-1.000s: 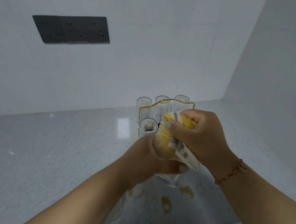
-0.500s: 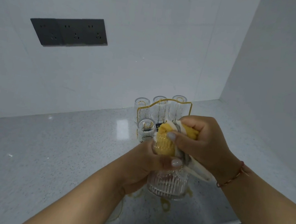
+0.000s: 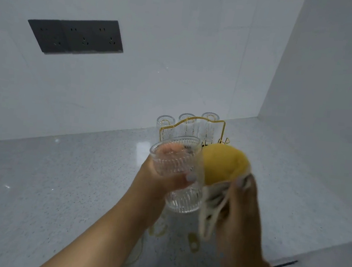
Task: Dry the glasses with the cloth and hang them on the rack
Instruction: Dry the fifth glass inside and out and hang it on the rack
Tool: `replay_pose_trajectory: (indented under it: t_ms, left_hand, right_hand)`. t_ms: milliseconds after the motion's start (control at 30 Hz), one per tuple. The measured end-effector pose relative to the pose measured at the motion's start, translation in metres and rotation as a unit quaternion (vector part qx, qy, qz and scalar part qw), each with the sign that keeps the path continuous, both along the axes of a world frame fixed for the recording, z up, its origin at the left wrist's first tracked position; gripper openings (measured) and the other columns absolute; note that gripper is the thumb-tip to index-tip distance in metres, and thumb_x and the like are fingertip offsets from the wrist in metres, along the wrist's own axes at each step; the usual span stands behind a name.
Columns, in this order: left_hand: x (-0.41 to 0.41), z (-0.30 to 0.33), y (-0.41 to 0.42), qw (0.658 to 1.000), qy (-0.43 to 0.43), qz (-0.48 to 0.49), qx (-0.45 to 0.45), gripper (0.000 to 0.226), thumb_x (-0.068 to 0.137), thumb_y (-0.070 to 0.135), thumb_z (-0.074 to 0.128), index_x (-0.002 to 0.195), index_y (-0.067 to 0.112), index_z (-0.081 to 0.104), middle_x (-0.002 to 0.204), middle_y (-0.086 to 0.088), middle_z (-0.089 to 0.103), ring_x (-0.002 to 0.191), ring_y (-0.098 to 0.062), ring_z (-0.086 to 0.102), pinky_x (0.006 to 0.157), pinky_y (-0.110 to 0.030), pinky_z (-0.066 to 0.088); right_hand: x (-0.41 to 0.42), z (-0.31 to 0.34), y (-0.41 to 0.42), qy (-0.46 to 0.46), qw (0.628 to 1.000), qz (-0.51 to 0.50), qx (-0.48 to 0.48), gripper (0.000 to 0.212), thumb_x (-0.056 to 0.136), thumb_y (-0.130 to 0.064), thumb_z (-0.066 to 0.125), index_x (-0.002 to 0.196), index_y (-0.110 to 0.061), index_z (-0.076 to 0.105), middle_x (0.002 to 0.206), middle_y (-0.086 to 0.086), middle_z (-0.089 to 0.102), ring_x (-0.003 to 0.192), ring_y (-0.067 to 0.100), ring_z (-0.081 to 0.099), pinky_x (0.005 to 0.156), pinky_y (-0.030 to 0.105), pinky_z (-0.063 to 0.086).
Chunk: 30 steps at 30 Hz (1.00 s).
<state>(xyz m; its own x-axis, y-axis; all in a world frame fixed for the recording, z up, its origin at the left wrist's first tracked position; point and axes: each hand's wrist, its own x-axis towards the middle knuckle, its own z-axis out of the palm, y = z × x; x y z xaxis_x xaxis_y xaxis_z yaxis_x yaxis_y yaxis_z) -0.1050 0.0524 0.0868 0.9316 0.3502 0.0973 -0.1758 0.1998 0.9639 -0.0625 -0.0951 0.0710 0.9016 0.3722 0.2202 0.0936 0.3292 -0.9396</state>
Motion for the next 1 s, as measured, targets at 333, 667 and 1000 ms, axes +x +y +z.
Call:
replay_pose_trajectory:
  t_ms: [333,667,1000]
  left_hand:
    - [0.002,-0.011,-0.007,0.998,-0.036,0.044,0.030,0.079,0.052,0.038,0.092,0.121,0.020,0.061,0.138,-0.020,0.053,0.126,-0.037,0.054,0.103,-0.059,0.044]
    - [0.013,-0.012,-0.008,0.973,-0.085,0.186,0.104,0.079,0.053,0.038,0.085,0.124,0.021,0.055,0.125,-0.009,0.064,0.118,-0.024,0.062,0.100,-0.049,0.051]
    - [0.024,-0.007,0.028,0.956,0.056,0.160,0.239,0.073,0.048,0.033,0.088,0.114,0.030,0.057,0.106,0.007,0.069,0.099,-0.007,0.068,0.087,-0.038,0.058]
  right_hand:
    - [0.004,-0.005,0.012,0.217,0.960,0.134,0.111,0.034,0.087,-0.040,0.058,0.113,-0.020,0.065,0.105,-0.004,0.074,0.102,0.013,0.068,0.084,0.030,0.055]
    - [-0.003,-0.003,0.025,0.401,0.883,0.165,0.177,0.046,0.100,-0.036,0.032,0.121,-0.008,0.061,0.117,0.019,0.067,0.109,0.037,0.063,0.097,0.055,0.046]
    - [0.020,-0.005,-0.007,0.131,0.990,0.051,-0.021,0.057,0.065,-0.071,0.064,0.094,-0.023,0.072,0.093,0.013,0.073,0.079,0.024,0.068,0.079,0.043,0.054]
